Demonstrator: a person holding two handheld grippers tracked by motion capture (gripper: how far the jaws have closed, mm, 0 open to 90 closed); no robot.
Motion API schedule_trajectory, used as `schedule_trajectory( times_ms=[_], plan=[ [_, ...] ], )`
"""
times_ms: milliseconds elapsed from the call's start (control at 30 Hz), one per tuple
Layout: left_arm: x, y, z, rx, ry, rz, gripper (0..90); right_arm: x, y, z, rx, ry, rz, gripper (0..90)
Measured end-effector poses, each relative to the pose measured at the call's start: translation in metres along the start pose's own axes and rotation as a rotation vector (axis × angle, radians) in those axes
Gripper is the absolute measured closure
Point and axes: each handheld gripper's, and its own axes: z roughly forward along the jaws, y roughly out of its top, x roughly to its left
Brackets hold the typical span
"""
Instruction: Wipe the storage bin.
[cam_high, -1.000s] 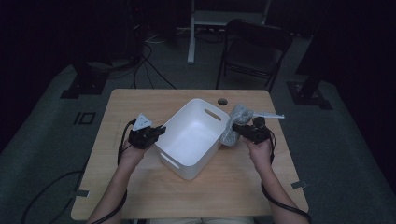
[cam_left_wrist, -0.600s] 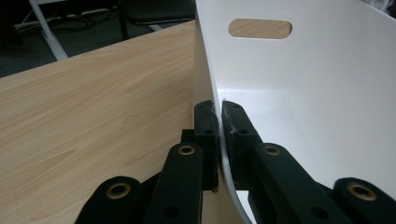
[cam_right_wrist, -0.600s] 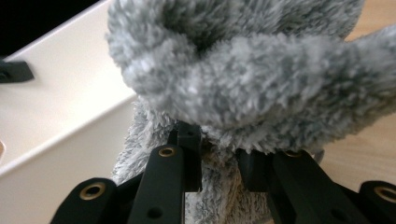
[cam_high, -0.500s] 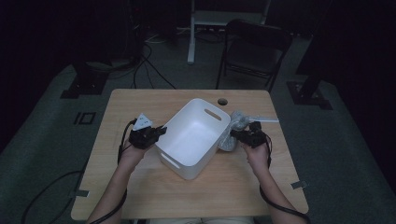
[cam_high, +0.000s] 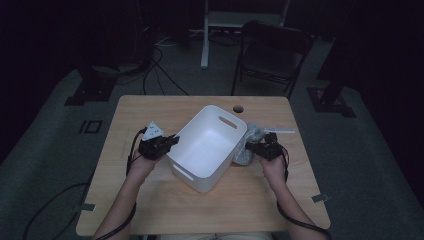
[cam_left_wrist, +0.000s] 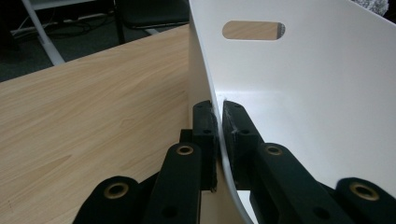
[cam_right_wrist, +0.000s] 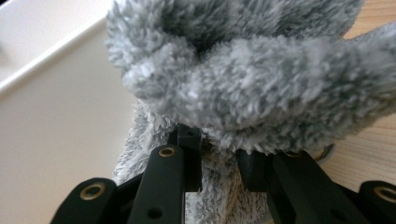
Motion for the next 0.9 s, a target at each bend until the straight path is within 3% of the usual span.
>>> schedule_trajectory(
  times_ms=[633, 800, 900],
  plan=[
    [-0.002, 0.000, 0.001, -0.007, 0.018, -0.020, 84.5, -0.008, -0.025, 0.031, 0.120, -0.021, 0.010, 73.8],
    [-0.001, -0.001, 0.001, -0.011, 0.016, -0.031, 83.8, -0.010, -0.026, 0.031, 0.124, -0.012, 0.022, 73.7],
    [-0.002, 0.000, 0.001, -0.009, 0.020, -0.030, 84.1, -0.008, -0.024, 0.025, 0.130, -0.018, 0.006, 73.8]
  ],
)
